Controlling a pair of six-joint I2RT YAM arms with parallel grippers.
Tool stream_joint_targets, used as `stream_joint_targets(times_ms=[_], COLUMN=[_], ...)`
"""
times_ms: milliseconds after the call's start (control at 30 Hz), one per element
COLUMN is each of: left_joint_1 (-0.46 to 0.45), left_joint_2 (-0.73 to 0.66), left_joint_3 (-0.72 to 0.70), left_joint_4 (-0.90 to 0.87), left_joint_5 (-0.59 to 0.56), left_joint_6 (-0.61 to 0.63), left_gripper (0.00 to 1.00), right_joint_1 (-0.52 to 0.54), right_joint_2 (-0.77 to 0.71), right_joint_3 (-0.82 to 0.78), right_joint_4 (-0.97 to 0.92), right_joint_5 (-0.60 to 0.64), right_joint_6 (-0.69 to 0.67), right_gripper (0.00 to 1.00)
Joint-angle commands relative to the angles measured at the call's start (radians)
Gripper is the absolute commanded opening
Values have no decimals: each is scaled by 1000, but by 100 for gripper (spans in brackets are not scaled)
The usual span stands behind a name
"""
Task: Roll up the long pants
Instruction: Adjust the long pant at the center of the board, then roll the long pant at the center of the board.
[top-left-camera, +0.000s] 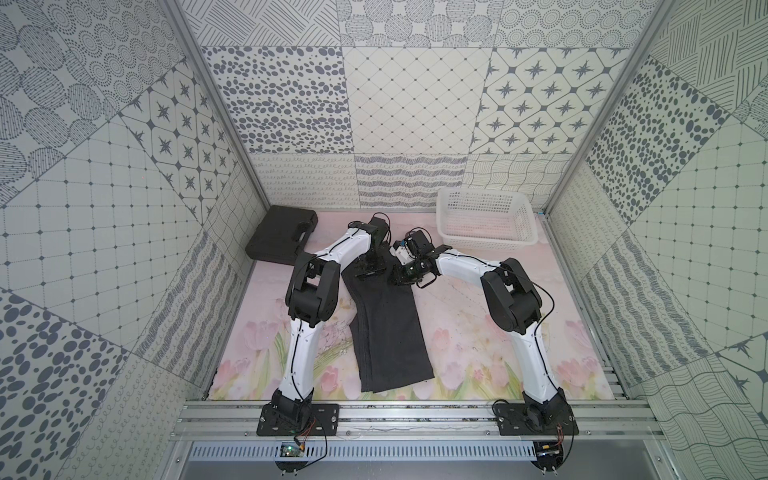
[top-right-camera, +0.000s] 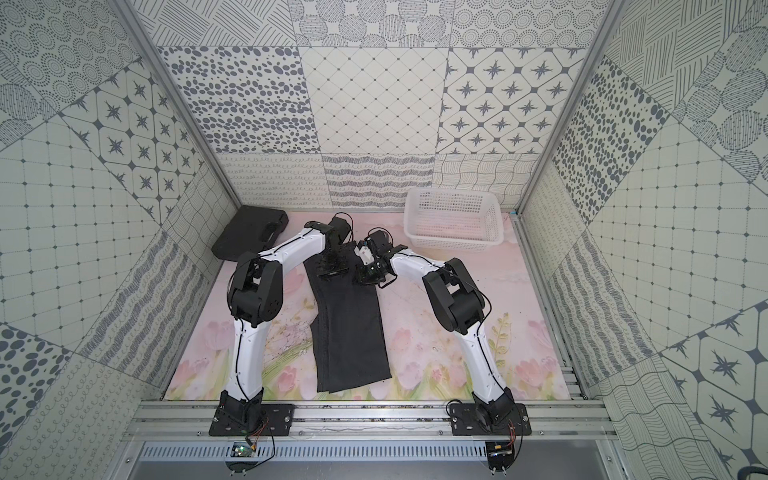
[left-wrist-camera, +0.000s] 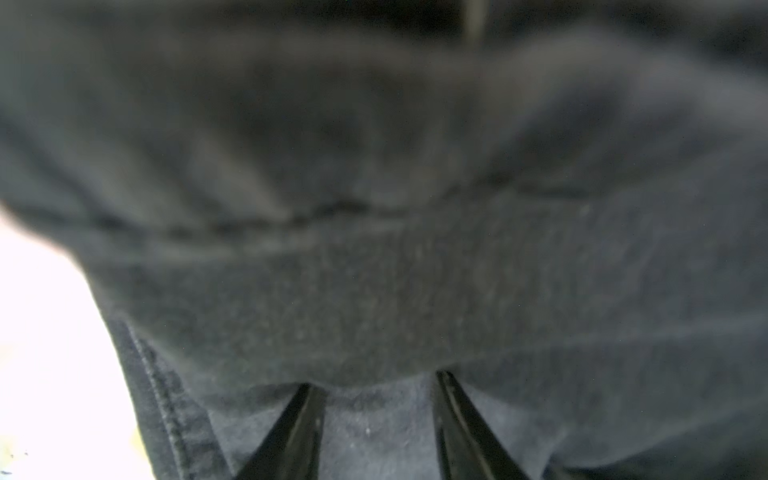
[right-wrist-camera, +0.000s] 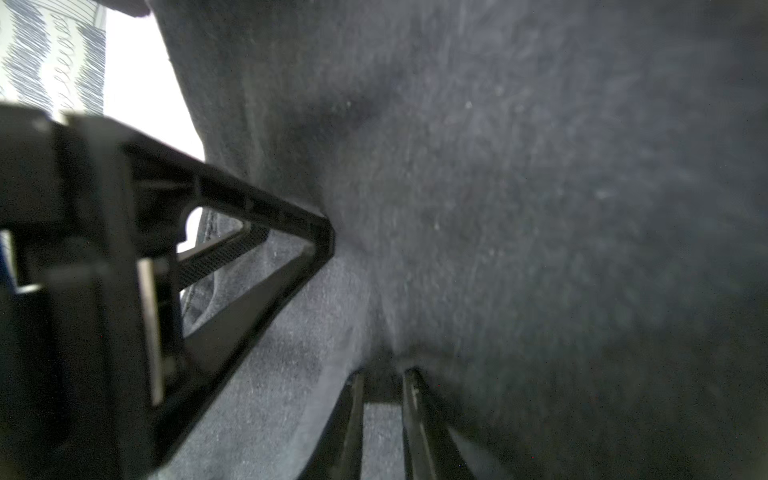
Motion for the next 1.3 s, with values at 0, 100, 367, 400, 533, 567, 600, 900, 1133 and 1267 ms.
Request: stream_joint_targets(times_ms=[0, 100, 367, 400, 533, 567, 600, 900, 1133, 1267], left_joint_1=[27, 37, 35, 36, 39, 38, 37, 41, 43, 42], left_joint_2=[126, 199, 108, 56, -132, -174, -207, -610, -741, -794], left_joint_3=[159, 289, 316, 276, 139, 118, 90, -370, -477, -523], left_joint_4=[23, -24, -79, -71, -74, -101, -120, -140, -134, -128], left_joint_5=[-208, -202, -107, -86, -20, -12, -1, 67, 91, 118], left_joint_6=[80, 91, 120, 124, 129, 130, 130, 119, 132, 157], left_gripper=[45, 49, 68, 70, 77, 77, 77, 78, 77, 76], right_joint_1=[-45, -74, -80, -72, -46, -44, -45, 243, 434, 445], right_joint_2=[97, 153, 10, -61, -343, -412, -476, -885, -740, -672], right_joint_3=[46, 127, 170, 121, -145, -228, -300, -873, -935, -935], right_joint_4=[-34, -64, -77, -68, -37, -36, -37, 58, 172, 217], right_joint_5=[92, 111, 92, 68, 11, -11, -41, 188, 506, 588], right_joint_6=[51, 40, -226, -282, -449, -491, -534, -924, -1002, -1050], right_gripper=[10, 10, 44, 50, 61, 62, 62, 77, 79, 78])
